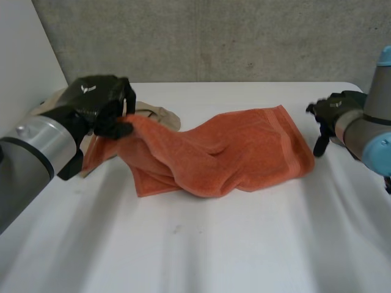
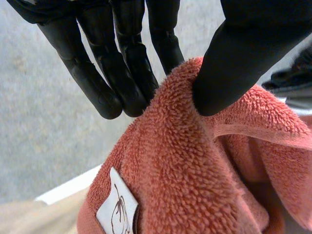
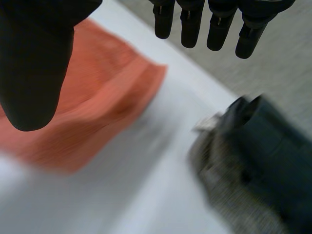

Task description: Fold the laundry.

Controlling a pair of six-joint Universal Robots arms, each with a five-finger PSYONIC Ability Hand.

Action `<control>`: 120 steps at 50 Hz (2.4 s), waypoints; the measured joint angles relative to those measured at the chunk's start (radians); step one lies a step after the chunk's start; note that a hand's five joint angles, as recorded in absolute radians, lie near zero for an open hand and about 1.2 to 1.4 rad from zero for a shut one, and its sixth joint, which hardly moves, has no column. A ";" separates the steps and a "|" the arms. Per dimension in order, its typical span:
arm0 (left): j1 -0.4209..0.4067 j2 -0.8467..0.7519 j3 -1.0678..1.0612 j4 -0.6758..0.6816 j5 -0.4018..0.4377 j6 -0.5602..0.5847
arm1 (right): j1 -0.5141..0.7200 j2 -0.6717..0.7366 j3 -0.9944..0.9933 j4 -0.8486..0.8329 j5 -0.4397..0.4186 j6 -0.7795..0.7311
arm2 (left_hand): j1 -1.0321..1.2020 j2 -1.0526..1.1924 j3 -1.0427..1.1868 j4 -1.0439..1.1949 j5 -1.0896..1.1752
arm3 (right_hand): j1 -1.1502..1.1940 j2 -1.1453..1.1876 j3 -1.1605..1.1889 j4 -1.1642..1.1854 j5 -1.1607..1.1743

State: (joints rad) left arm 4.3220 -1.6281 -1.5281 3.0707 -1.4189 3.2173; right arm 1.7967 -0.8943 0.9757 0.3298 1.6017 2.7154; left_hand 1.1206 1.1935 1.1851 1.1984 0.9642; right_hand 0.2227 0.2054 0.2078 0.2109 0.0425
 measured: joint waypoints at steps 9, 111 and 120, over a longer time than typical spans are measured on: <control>-0.070 0.019 0.130 -0.046 -0.053 -0.026 | 0.046 -0.147 0.351 -0.116 -0.080 0.122 | 0.000 0.000 0.000 0.000 0.000 | 0.001 0.003 0.003 0.003 0.002; 0.108 -0.462 -0.242 0.676 -0.026 0.258 | -0.103 -0.026 0.316 -0.339 -0.176 -0.146 | -0.740 -0.826 -0.812 -0.833 -0.786 | 0.079 0.078 0.071 0.076 0.037; 0.163 -0.277 -0.313 0.538 -0.025 0.248 | -0.147 -0.202 0.450 -0.337 -0.180 -0.053 | -0.785 -0.873 -0.859 -0.877 -0.830 | 0.083 0.095 0.094 0.085 0.087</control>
State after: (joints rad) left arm 4.4853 -1.9047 -1.8409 3.6090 -1.4435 3.4650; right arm 1.6499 -1.0966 1.4256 -0.0069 1.4219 2.6620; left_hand 0.3356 0.3204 0.3265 0.3213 0.1345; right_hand 0.3058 0.3006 0.3021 0.2955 0.1296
